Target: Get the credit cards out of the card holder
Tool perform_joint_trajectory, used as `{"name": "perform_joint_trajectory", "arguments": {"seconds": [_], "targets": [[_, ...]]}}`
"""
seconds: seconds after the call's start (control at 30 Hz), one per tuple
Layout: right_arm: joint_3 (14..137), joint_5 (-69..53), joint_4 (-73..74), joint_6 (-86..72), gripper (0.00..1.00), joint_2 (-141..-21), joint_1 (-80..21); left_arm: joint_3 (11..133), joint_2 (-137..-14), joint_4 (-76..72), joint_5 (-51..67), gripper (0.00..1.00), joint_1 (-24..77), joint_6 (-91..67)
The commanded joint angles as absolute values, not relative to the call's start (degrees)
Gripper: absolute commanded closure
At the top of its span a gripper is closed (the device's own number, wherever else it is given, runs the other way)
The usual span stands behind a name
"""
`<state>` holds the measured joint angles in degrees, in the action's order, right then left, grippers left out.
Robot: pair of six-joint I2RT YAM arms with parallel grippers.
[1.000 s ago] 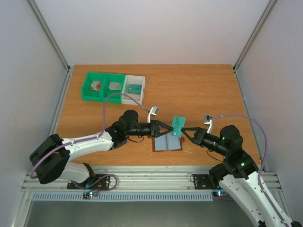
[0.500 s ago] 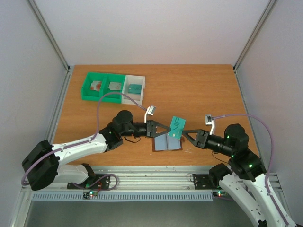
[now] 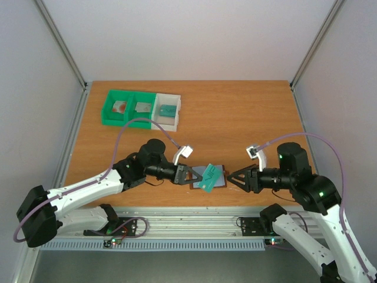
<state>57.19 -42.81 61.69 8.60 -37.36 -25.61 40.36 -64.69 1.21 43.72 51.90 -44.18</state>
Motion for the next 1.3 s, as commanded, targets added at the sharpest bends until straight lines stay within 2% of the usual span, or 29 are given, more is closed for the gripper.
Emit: {"name": "perform_joint_trajectory", "arguments": {"seconds": [0.0, 0.1, 0.5, 0.8, 0.97, 1.13, 1.2, 1.27], "targets": [[56.95, -52.36, 60.85, 12.27, 0.59, -43.85, -25.84, 39.13, -66.36, 1.12, 49.81, 1.0, 52.12, -39.85], [55.44, -55.91, 58.41, 11.95, 0.6, -48.45, -25.88, 38.5, -67.47, -2.86, 52.47, 0.99, 52.12, -40.63], [53.62, -51.59, 57.76, 10.9, 0.53, -56.47, -27.57, 40.92, -72.94, -4.35, 58.79, 0.99, 52.32, -38.06], [51.33, -53.99, 56.67, 11.21, 0.54, -55.77, -30.11, 40.81, -71.82, -5.06, 60.14, 1.0, 52.3, -37.24], [50.37, -54.75, 56.41, 11.16, 0.63, -55.32, -31.96, 41.01, -70.21, -4.56, 59.77, 1.0, 52.29, -36.74], [50.7, -55.11, 55.42, 11.34, 0.94, -53.95, -32.34, 41.91, -69.92, -1.55, 58.6, 1.0, 52.34, -35.05], [50.52, -55.2, 54.49, 10.76, 0.99, -53.58, -32.34, 42.06, -69.28, -0.46, 57.29, 0.99, 52.3, -34.27], [49.35, -55.41, 51.13, 8.06, 0.99, -52.31, -32.34, 42.14, -67.95, 1.6, 53.99, 0.86, 52.14, -33.99]]}}
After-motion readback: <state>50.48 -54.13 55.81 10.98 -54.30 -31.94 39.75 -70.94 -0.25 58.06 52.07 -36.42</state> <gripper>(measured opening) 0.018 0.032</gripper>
